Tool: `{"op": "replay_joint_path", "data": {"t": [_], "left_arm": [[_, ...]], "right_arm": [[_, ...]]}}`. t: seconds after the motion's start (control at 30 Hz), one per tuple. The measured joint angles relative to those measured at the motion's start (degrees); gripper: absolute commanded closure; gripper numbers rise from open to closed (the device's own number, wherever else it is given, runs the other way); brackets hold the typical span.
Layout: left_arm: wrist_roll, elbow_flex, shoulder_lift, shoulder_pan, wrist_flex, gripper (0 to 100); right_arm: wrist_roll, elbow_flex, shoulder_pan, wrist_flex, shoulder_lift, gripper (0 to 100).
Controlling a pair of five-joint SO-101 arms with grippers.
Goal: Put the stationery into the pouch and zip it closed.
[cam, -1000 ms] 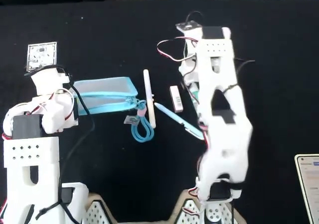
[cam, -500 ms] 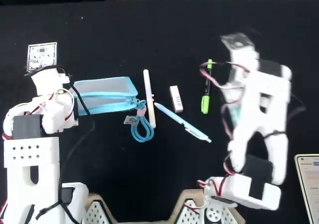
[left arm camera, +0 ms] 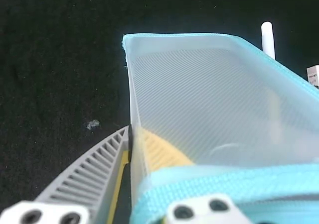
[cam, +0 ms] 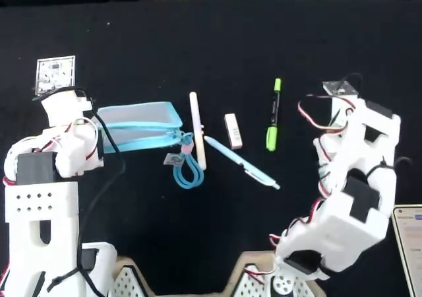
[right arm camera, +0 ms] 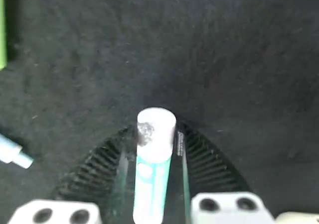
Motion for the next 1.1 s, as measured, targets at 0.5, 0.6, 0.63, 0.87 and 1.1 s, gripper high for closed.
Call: {"op": "replay_joint_path", "data": {"t": [0.5, 0.6, 0.63, 0.87, 1.1], "left_arm": [[0.0, 0.0, 0.0, 0.0, 0.0, 97], [0.0, 0.0, 0.0, 0.0, 0.0, 97], [0.0, 0.0, 0.0, 0.0, 0.0, 97], [0.0, 0.0, 0.0, 0.0, 0.0, 97], [0.0, 0.0, 0.0, 0.0, 0.0, 97]], "right_arm": [[1.85, -13.98, 1.14, 10.2, 9.76, 98.4], [4.04, -14.51, 1.23, 10.73, 10.2, 94.0], [4.4, -14.51, 1.23, 10.73, 10.2, 91.7], [4.92, -14.51, 1.14, 10.9, 10.46, 87.1], [7.21, -14.51, 1.23, 13.36, 10.46, 87.1]]}}
